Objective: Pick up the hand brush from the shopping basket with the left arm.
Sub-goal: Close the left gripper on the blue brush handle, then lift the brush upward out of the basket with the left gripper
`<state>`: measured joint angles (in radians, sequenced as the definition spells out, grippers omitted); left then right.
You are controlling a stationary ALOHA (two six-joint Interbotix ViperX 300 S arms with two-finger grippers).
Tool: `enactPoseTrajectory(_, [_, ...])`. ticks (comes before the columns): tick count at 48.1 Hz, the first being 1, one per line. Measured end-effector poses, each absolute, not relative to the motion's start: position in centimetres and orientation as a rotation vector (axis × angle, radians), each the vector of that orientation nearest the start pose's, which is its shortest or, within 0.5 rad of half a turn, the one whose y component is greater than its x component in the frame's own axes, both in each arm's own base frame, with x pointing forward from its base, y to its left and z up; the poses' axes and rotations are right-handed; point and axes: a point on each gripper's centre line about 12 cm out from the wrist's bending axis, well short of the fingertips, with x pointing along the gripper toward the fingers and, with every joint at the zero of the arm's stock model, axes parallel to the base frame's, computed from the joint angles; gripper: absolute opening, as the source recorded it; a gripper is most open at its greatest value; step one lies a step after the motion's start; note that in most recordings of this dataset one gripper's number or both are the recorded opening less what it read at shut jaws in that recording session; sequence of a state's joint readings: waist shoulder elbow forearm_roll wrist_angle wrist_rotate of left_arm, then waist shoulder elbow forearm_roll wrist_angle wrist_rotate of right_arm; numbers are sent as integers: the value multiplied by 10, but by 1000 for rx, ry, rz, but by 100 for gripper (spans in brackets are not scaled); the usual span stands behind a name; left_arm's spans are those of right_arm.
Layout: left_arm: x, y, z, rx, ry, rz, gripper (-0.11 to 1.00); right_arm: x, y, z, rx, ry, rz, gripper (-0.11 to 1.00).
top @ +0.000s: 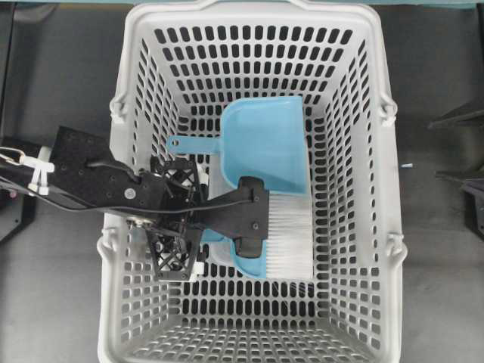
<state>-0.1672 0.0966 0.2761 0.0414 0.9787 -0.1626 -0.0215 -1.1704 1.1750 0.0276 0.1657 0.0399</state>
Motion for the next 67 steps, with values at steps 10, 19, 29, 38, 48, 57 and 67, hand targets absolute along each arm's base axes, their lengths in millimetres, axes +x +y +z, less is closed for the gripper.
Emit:
enactPoseTrajectory(10, [392, -62, 182, 21, 1359, -19, 91, 164, -3, 274, 83, 177, -24, 79])
enactPoseTrajectory(19, [391, -62, 174, 23, 1380, -16, 90, 164, -3, 274, 85, 177, -24, 79])
enactPoseTrajectory(29, [391, -62, 171, 2, 1377, 0, 85, 163, -3, 274, 85, 177, -24, 79])
enactPoseTrajectory(38, [394, -63, 173, -34, 1343, 19, 36, 163, -3, 274, 85, 177, -24, 79])
enactPoseTrajectory(48, [392, -61, 192, -43, 1291, 17, 28, 163, -3, 272, 86, 183, -23, 79])
enactPoseTrajectory(57, [390, -59, 203, -39, 1264, 9, 28, 163, -3, 269, 86, 189, -23, 79])
enactPoseTrajectory(67, [390, -63, 213, -10, 1241, -22, 28, 163, -3, 267, 103, 194, -25, 79])
